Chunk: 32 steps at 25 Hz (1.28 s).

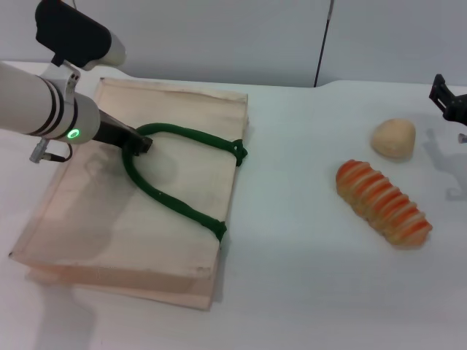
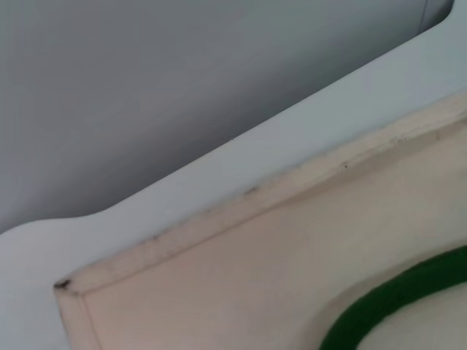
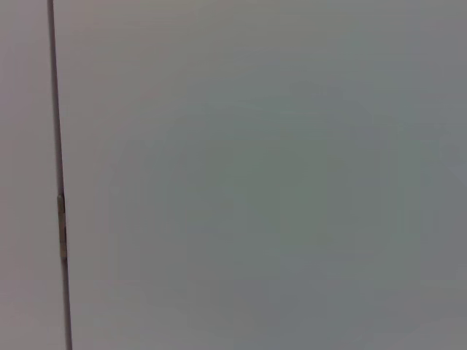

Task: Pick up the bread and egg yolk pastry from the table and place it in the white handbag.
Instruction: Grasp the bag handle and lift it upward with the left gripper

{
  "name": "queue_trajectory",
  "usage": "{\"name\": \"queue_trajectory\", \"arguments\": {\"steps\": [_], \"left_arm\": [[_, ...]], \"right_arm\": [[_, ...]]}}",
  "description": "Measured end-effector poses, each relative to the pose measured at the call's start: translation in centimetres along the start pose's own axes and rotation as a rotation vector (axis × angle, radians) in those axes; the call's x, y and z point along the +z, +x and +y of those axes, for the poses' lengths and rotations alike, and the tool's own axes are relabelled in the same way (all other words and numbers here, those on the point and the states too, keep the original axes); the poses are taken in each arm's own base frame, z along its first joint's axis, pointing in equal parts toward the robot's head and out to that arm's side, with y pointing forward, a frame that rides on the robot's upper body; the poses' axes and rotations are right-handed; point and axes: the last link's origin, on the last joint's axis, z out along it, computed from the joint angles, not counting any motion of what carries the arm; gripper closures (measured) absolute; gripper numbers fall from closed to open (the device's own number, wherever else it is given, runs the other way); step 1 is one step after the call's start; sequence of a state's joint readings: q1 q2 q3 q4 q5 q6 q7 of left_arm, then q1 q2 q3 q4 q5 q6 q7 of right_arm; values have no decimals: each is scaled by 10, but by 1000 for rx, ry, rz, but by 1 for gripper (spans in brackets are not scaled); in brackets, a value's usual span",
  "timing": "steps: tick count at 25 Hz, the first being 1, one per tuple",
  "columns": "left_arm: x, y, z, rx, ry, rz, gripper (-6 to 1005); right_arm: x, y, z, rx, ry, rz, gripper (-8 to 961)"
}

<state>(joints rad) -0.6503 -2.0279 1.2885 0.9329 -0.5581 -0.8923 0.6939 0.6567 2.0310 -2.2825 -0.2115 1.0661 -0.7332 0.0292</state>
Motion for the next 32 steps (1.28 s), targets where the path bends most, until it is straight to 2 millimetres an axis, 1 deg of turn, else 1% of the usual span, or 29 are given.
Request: {"name": "queue_trajectory", "arguments": {"steps": [9,14,18,19,26,29,30,31,32], "left_arm": [[0,-1,0,-4,1,0,676],[-2,2,-1,-8,3,13,807],[-8,7,-2,-3,6,34,860],[-10,10,-1,0,3,42,873],[-44,30,7,32,-35,117,873],[-60,34,8,38,-31,135,872],[-71,36,9,51,-27,148,872],[-71,36,9,51,-27,148,872],[-78,38,10,58,-26,158,872]], "right_arm": [[0,0,0,0,0,1,117],[0,1,0,0,1,2,117],[-1,1,-1,0,2,4,117],[-1,1,-1,-1,2,4,117],[-2,3,-2,-1,5,7,117],[-2,4,-2,-1,6,13,117],[-3,5,-2,-1,6,16,117],[-3,5,-3,-1,7,18,117],[-3,6,-3,-1,8,19,117]]}}
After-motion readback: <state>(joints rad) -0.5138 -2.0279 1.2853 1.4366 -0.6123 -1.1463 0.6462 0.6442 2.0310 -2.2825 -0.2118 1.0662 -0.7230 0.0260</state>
